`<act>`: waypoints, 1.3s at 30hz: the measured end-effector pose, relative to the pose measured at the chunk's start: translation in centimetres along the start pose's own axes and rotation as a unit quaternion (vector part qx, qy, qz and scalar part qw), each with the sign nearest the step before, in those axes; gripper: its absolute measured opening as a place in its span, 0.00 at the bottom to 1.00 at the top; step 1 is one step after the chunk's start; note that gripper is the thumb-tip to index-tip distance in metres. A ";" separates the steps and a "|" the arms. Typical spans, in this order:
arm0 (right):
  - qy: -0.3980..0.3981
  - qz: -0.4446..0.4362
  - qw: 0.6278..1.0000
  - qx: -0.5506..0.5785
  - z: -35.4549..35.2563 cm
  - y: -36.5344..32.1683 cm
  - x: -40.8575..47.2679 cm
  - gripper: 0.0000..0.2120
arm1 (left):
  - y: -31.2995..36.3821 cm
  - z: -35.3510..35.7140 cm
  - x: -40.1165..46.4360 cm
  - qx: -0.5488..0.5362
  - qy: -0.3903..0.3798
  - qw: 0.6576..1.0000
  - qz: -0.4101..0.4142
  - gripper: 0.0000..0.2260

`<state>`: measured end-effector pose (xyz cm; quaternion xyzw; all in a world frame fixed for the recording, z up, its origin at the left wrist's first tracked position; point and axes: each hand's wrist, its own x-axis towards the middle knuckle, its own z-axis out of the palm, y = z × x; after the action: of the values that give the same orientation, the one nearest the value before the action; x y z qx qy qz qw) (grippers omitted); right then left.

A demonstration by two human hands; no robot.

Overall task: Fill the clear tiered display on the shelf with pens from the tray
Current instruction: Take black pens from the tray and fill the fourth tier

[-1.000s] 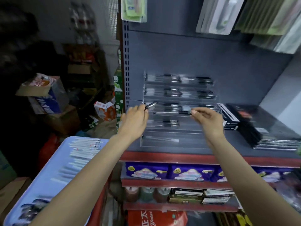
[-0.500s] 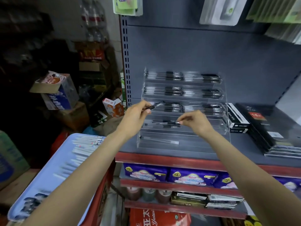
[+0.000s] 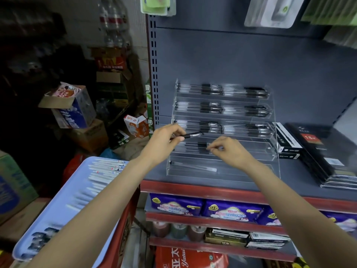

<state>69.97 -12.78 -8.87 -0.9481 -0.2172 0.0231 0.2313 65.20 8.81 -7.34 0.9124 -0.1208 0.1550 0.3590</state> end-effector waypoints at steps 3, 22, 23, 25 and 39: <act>0.081 -0.004 0.994 0.079 -0.5 -0.5 -0.2 0.09 | -0.2 0.1 0.2 0.010 -0.008 1.000 0.004 0.06; 0.206 0.058 0.971 0.110 0.7 0.3 0.9 0.06 | -3.0 1.2 0.5 -0.039 0.044 0.984 -0.168 0.19; 0.197 0.056 0.976 0.079 0.9 0.1 1.2 0.06 | -3.1 1.2 0.5 -0.049 0.047 0.983 -0.170 0.19; 0.185 0.063 0.980 0.024 1.0 -0.1 1.6 0.06 | -3.2 1.2 0.5 -0.062 0.050 0.982 -0.171 0.18; 0.134 0.009 0.991 -0.011 2.0 -1.5 2.5 0.10 | -3.4 1.3 -1.3 -0.059 0.123 0.977 -0.162 0.12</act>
<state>71.38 -9.68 -9.89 -0.9470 -0.1760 -0.1044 0.2478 65.40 10.46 -10.79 0.8711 0.0654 0.1984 0.4443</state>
